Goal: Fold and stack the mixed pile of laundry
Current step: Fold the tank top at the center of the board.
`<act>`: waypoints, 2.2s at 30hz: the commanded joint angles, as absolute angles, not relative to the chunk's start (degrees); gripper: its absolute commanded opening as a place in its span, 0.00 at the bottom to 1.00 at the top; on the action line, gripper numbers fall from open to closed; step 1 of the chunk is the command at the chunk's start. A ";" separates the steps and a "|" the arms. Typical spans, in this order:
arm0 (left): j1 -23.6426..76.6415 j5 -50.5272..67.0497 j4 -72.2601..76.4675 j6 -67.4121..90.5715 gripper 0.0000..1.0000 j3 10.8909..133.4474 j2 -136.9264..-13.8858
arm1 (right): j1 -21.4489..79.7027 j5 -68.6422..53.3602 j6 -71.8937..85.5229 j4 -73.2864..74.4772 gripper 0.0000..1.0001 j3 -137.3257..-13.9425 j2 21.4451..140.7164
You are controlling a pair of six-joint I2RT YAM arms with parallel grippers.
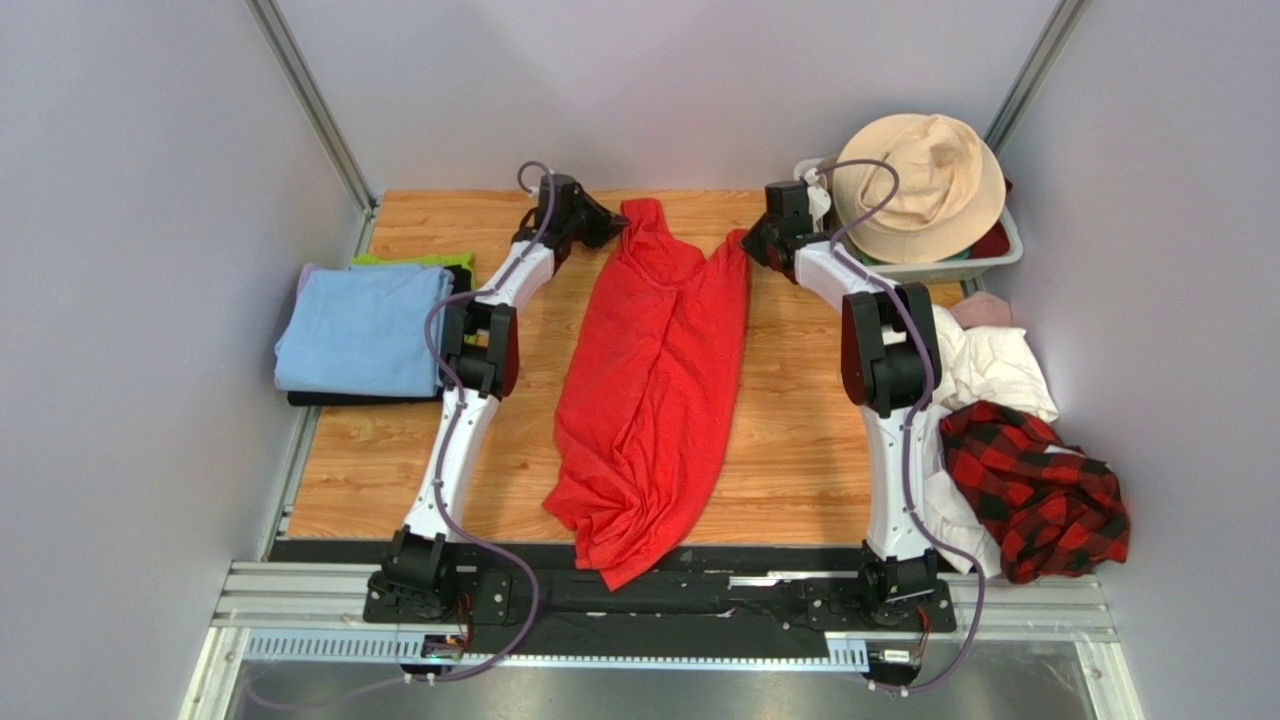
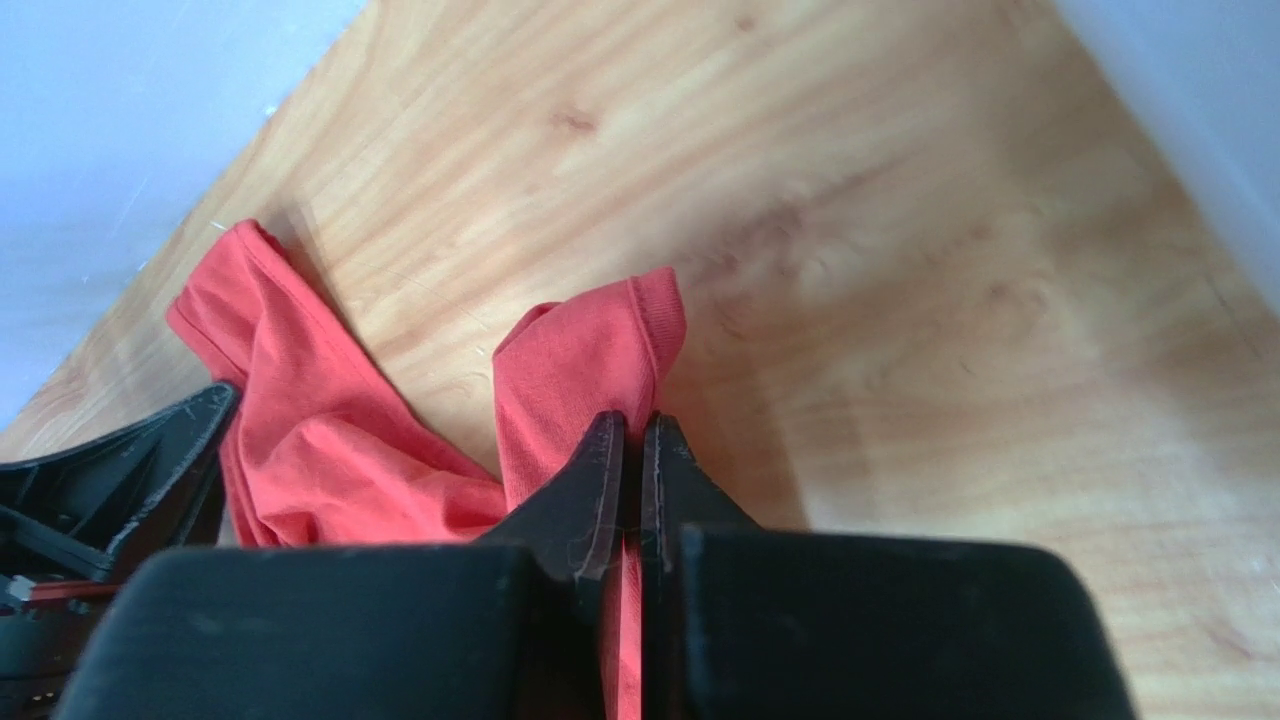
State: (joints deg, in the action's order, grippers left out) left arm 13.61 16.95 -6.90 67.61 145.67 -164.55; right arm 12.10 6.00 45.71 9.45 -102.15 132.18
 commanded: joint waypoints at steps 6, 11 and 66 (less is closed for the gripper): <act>7.83 13.97 4.30 67.49 0.00 138.96 -157.59 | 12.48 1.59 39.38 8.61 0.00 -125.99 146.13; 5.72 12.48 9.66 67.77 0.00 136.05 -157.59 | 11.95 0.88 38.58 9.14 0.00 -138.50 153.97; 6.41 5.19 5.80 62.66 0.66 150.99 -166.37 | 28.12 -4.84 22.33 23.38 0.64 -126.13 142.47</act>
